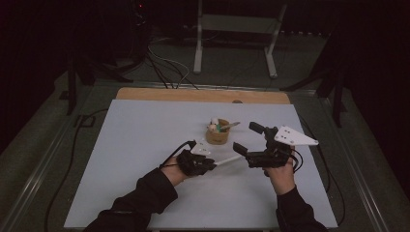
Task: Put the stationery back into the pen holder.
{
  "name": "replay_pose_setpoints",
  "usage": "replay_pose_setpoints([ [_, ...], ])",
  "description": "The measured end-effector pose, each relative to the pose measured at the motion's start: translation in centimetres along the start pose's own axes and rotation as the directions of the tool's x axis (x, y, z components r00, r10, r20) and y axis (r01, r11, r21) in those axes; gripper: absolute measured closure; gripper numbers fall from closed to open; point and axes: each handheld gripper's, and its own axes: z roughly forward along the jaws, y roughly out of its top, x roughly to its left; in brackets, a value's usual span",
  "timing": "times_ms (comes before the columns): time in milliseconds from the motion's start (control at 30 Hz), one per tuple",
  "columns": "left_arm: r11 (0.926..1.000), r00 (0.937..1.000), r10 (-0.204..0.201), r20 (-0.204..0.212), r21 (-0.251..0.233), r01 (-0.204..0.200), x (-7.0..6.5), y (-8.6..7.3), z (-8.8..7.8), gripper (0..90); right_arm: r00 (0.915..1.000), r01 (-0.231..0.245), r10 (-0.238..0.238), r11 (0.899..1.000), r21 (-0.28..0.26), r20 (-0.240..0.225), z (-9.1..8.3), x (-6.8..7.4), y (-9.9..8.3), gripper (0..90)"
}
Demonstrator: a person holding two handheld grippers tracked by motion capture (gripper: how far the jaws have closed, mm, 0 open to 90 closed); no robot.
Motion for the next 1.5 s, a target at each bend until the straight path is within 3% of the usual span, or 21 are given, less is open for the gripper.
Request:
replay_pose_setpoints([
  [200,1.0000,0.9998,0.009,-0.019,0.002,-0.009,0.3,-0.7,-1.4,79.5,0.9938,0.094,-0.092,0.995,0.040,-0.064,-0.1,0.8,-0.1,6.4],
  [233,1.0000,0.9999,0.009,-0.006,-0.002,-0.009,0.3,-0.9,-1.7,79.6,0.9886,0.129,-0.124,0.991,0.048,-0.085,0.0,1.1,-0.3,6.8],
  [400,0.9999,0.9999,0.011,0.007,-0.008,-0.011,0.0,-1.2,-2.2,79.5,0.9804,0.184,-0.178,0.981,0.067,-0.085,0.3,1.7,-1.0,6.8],
  [500,0.9999,0.9998,0.010,0.017,-0.009,-0.010,-0.1,-1.3,-2.4,79.5,0.9675,0.250,-0.243,0.960,0.125,-0.068,0.7,2.3,-1.5,6.9],
  [533,0.9999,0.9999,0.009,0.010,-0.005,-0.009,-0.1,-1.4,-2.4,79.5,0.9598,0.280,-0.274,0.950,0.141,-0.061,0.8,2.7,-1.7,6.9],
  [633,1.0000,0.9999,-0.005,0.013,0.000,0.005,0.1,-1.5,-2.6,79.5,0.9232,0.384,-0.372,0.909,0.165,-0.095,1.3,3.7,-2.3,6.8],
  [700,0.9999,0.9998,-0.014,0.012,-0.006,0.014,0.2,-1.6,-2.8,79.5,0.9008,0.434,-0.416,0.873,0.222,-0.125,1.8,4.3,-2.7,6.8],
  [767,0.9998,0.9998,-0.020,0.007,0.000,0.020,0.3,-1.5,-2.9,79.5,0.8720,0.490,-0.469,0.830,0.266,-0.141,2.2,4.8,-3.2,7.2],
  [867,0.9997,0.9997,-0.024,0.008,0.002,0.024,0.3,-1.5,-3.0,79.5,0.8548,0.519,-0.493,0.803,0.293,-0.161,2.7,5.1,-3.7,7.1],
  [933,0.9997,0.9997,-0.021,0.008,0.008,0.021,0.2,-1.4,-3.1,79.5,0.8394,0.542,-0.524,0.786,0.298,-0.144,2.8,5.4,-4.0,7.2],
  [967,0.9997,0.9997,-0.022,0.012,0.008,0.022,0.2,-1.4,-3.0,79.5,0.8300,0.555,-0.536,0.768,0.320,-0.156,2.9,5.5,-4.0,7.3],
  [1033,0.9996,0.9996,-0.026,0.010,0.009,0.026,0.1,-1.3,-3.0,79.4,0.7995,0.594,-0.579,0.721,0.358,-0.159,3.2,5.7,-4.3,8.7],
  [1067,0.9996,0.9996,-0.026,0.010,0.009,0.026,0.1,-1.3,-3.0,79.5,0.7880,0.606,-0.595,0.704,0.369,-0.159,3.3,5.8,-4.5,8.8],
  [1100,0.9996,0.9995,-0.027,0.015,0.009,0.027,0.1,-1.3,-3.0,79.5,0.7880,0.606,-0.595,0.704,0.369,-0.159,3.3,5.8,-4.5,8.8],
  [1133,0.9996,0.9995,-0.027,0.015,0.009,0.027,0.1,-1.3,-3.0,79.5,0.7830,0.613,-0.599,0.696,0.375,-0.169,3.4,5.9,-4.6,9.4],
  [1200,0.9993,0.9993,-0.033,0.016,0.018,0.033,0.1,-1.2,-3.1,79.5,0.7397,0.655,-0.654,0.645,0.393,-0.160,3.6,6.2,-5.2,15.3],
  [1233,0.9991,0.9992,-0.037,0.010,0.021,0.037,0.1,-1.2,-3.1,79.5,0.7260,0.668,-0.668,0.629,0.398,-0.162,3.6,6.3,-5.4,17.3],
  [1300,0.9990,0.9990,-0.041,0.018,0.019,0.041,0.1,-1.2,-3.1,79.5,0.7113,0.685,-0.678,0.609,0.399,-0.186,3.7,6.4,-5.8,22.6],
  [1400,0.9986,0.9989,-0.043,0.019,0.030,0.043,0.1,-1.0,-3.0,79.5,0.6787,0.714,-0.708,0.574,0.401,-0.197,3.8,6.9,-6.5,31.6],
  [1433,0.9982,0.9987,-0.047,0.021,0.037,0.046,0.1,-1.0,-2.8,79.5,0.6737,0.717,-0.713,0.568,0.403,-0.193,3.9,6.9,-6.7,33.8],
  [1500,0.9980,0.9987,-0.046,0.023,0.043,0.045,0.0,-0.9,-2.7,79.5,0.6464,0.739,-0.735,0.535,0.410,-0.206,4.1,6.9,-6.9,40.0],
])
